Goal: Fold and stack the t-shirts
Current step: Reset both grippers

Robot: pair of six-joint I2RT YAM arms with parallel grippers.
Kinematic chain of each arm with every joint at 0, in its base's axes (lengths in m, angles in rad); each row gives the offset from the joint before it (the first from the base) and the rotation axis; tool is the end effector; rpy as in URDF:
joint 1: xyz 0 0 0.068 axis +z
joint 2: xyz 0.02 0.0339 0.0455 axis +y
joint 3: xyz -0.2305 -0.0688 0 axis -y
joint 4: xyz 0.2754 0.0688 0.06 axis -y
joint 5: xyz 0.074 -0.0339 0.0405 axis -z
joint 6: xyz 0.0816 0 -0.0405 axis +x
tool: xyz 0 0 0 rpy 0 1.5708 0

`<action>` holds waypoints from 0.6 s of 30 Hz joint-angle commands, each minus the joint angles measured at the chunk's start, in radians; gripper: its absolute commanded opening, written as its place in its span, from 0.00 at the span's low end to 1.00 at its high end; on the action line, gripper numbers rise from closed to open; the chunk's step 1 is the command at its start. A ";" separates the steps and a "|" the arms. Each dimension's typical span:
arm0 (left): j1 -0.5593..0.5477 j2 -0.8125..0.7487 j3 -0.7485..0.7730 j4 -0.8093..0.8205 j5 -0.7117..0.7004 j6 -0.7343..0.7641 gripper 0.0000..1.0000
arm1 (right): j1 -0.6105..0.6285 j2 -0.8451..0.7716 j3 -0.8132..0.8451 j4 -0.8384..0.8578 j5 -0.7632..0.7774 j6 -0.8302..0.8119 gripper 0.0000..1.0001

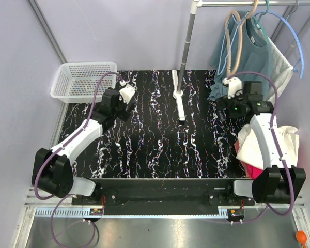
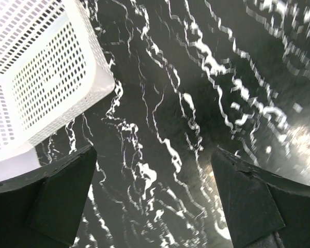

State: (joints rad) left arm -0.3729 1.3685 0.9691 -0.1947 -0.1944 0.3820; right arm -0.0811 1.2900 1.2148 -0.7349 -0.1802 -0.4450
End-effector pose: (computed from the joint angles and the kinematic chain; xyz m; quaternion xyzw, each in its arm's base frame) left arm 0.3581 -0.1232 0.2012 0.2816 0.8339 0.0878 0.4666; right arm 0.3417 -0.0131 0.2624 -0.2002 0.9035 -0.0155 0.3787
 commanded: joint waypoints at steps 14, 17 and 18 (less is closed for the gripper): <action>0.006 0.040 0.065 0.011 0.062 -0.236 0.99 | 0.464 0.205 0.072 0.129 0.071 0.189 1.00; 0.008 0.034 0.054 0.038 0.058 -0.239 0.99 | 0.520 0.259 0.084 0.144 0.114 0.195 1.00; 0.008 0.027 0.048 0.044 0.053 -0.238 0.99 | 0.527 0.268 0.091 0.156 0.126 0.195 1.00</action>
State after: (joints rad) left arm -0.3710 1.4090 1.0130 -0.2092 -0.1623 0.1711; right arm 0.4034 1.5085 1.2667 -0.6434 -0.1398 -0.2752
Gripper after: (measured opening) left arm 0.988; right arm 0.994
